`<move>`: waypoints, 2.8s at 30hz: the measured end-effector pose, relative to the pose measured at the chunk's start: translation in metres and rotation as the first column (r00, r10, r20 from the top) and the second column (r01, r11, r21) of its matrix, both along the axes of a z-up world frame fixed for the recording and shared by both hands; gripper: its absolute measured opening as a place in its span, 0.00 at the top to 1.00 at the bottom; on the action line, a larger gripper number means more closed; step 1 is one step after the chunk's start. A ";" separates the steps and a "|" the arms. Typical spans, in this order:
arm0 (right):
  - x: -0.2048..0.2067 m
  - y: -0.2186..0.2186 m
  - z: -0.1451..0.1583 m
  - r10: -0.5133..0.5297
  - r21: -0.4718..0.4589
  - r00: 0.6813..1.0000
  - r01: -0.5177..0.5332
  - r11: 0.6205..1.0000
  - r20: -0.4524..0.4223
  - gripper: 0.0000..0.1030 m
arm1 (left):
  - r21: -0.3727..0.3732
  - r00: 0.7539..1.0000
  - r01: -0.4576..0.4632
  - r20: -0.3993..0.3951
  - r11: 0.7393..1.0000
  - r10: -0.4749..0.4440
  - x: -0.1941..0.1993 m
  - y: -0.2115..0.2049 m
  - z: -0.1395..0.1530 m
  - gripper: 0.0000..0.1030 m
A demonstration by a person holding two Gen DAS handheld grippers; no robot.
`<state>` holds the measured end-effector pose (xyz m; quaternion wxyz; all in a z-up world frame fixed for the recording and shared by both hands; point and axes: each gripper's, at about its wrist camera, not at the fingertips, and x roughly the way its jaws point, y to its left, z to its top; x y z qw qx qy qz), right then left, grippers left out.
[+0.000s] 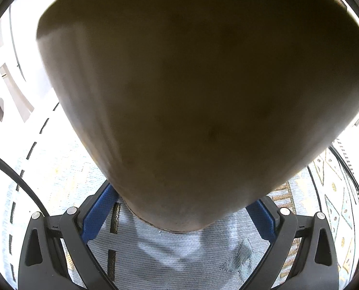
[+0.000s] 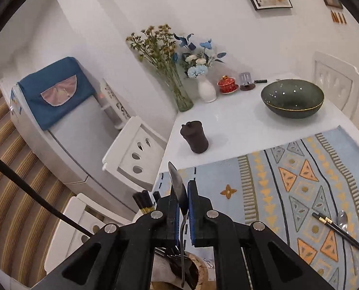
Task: Organize utensils
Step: 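Lift the spoon with the right tool and carry it over the cup, then open the right tool to drop the spoon into the cup while the left tool holds it, then move the open right tool back down to the remaining spoon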
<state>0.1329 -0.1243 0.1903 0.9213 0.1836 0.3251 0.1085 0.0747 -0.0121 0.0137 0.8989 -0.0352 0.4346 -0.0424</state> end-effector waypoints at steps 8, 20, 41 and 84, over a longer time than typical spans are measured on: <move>-0.009 0.016 -0.007 0.063 -0.046 0.998 -0.062 0.997 0.008 0.94 | -0.001 1.000 0.000 0.000 1.000 0.000 0.001 0.000 -0.001 0.03; -0.029 -0.015 0.047 0.054 0.009 0.997 -0.054 0.998 0.055 0.55 | 0.000 1.000 0.000 -0.002 1.000 0.000 0.002 0.000 -0.003 0.03; -0.040 -0.183 0.019 -0.232 -0.209 0.963 0.201 0.957 -0.134 0.48 | 0.001 1.000 0.000 -0.002 1.000 0.000 0.002 -0.002 -0.004 0.03; 0.031 -0.243 -0.186 -0.131 -0.253 0.696 -0.076 0.964 -0.706 0.63 | 0.002 1.000 -0.001 -0.001 1.000 0.001 0.001 -0.001 -0.004 0.03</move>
